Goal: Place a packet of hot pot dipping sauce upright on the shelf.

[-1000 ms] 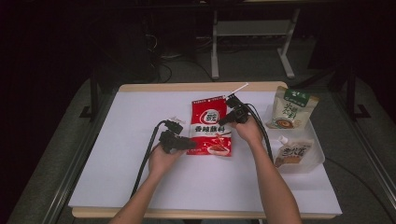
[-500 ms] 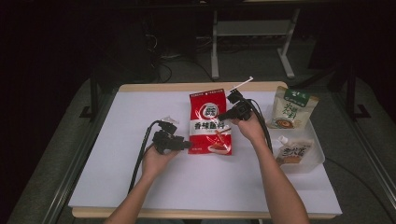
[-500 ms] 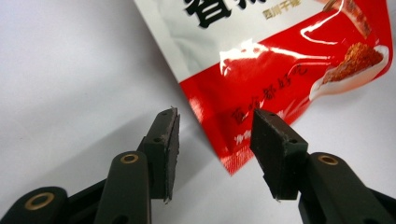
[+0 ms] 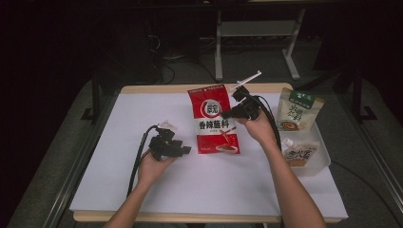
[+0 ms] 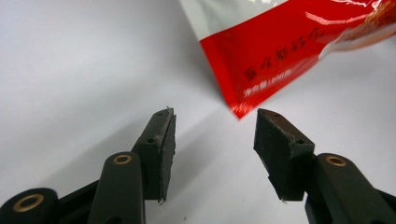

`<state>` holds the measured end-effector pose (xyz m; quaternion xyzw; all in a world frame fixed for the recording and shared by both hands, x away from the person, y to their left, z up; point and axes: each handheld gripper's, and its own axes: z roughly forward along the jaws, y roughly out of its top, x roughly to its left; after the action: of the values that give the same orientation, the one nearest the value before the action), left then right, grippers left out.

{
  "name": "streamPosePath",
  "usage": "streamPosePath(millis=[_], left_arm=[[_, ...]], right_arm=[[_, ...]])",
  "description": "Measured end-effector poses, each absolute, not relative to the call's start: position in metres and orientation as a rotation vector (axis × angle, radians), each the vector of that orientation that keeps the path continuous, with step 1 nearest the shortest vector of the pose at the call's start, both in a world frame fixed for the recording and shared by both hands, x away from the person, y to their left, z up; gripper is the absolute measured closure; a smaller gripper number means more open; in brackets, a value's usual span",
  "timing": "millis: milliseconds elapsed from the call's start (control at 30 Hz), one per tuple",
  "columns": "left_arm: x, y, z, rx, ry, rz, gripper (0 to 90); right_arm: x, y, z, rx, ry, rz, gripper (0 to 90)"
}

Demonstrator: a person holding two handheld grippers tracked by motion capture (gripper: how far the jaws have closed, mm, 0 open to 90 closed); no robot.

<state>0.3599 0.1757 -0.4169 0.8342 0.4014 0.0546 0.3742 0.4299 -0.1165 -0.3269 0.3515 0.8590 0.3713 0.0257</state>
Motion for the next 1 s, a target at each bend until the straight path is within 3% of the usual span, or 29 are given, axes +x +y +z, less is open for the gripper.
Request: streamPosePath(millis=[367, 1000], left_arm=[[0.344, 0.198, -0.413, 2.11, 1.018, 0.172, 43.5], [0.318, 0.228, -0.412, 2.089, 1.003, 0.232, 37.7]], right_arm=[[0.411, -0.114, -0.292, 0.94, 2.664, 1.131, 90.0], [0.39, -0.157, -0.247, 0.894, 2.638, 1.144, 89.9]])
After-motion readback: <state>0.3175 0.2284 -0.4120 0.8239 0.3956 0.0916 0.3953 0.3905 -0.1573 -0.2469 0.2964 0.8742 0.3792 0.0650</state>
